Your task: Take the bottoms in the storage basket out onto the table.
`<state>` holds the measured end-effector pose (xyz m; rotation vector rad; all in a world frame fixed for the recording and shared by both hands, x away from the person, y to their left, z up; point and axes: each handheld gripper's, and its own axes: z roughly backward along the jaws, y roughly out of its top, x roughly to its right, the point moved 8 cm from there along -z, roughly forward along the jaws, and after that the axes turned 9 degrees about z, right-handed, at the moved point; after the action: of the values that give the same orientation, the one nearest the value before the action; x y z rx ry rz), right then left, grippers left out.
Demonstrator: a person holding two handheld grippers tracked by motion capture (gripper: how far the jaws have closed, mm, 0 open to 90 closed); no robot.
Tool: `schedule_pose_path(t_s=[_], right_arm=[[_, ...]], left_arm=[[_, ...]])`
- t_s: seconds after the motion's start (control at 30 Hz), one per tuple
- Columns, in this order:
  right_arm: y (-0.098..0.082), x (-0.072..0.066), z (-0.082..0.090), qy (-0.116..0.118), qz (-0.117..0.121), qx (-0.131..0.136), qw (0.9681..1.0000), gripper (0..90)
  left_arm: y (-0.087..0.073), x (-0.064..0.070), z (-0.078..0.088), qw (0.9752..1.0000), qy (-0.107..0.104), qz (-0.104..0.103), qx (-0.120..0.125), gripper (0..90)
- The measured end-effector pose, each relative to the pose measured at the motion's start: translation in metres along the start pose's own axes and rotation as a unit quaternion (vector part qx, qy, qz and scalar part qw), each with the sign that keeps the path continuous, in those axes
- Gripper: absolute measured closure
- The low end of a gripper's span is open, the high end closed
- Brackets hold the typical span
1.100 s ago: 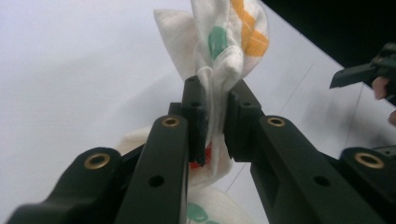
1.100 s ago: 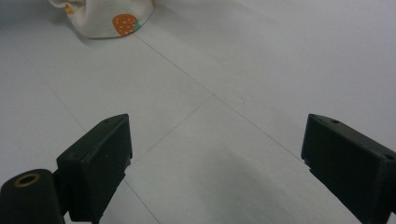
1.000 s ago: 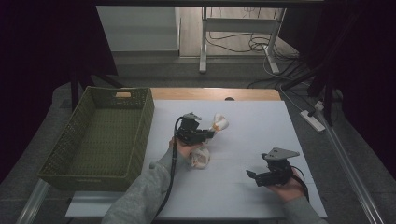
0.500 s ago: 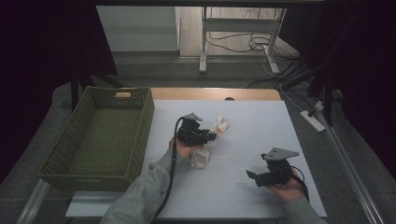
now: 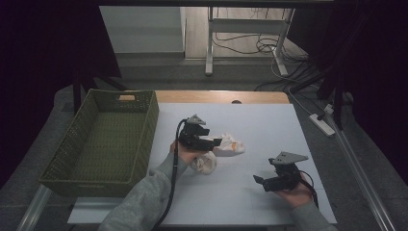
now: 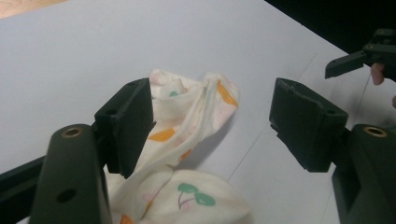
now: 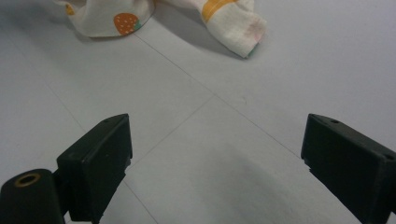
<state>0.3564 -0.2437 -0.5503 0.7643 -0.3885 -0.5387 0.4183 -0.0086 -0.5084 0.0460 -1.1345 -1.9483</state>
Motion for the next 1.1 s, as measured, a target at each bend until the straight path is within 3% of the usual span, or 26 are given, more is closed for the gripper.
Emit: schedule_pose_path(t_s=[0.23, 0.47, 0.87, 1.1], right_arm=[[0.0, 0.001, -0.002, 0.007, -0.017, 0.007, 0.9998, 9.3], [0.0, 0.0, 0.0, 0.008, -0.015, 0.008, 0.9998, 9.3], [0.0, 0.0, 0.005, -0.002, -0.009, 0.01, 0.9999, 9.3], [-0.002, 0.0, 0.006, -0.007, -0.007, 0.004, 0.9999, 9.3]], left_arm=[[-0.005, -0.002, 0.013, 1.0, -0.001, 0.003, -0.004, 29.9], [-0.011, 0.002, 0.035, 1.0, 0.003, -0.001, -0.002, 28.3], [-0.026, 0.014, 0.081, 0.9998, 0.007, -0.017, 0.009, 27.3], [-0.039, 0.006, 0.113, 0.9995, 0.023, -0.016, 0.015, 27.0]])
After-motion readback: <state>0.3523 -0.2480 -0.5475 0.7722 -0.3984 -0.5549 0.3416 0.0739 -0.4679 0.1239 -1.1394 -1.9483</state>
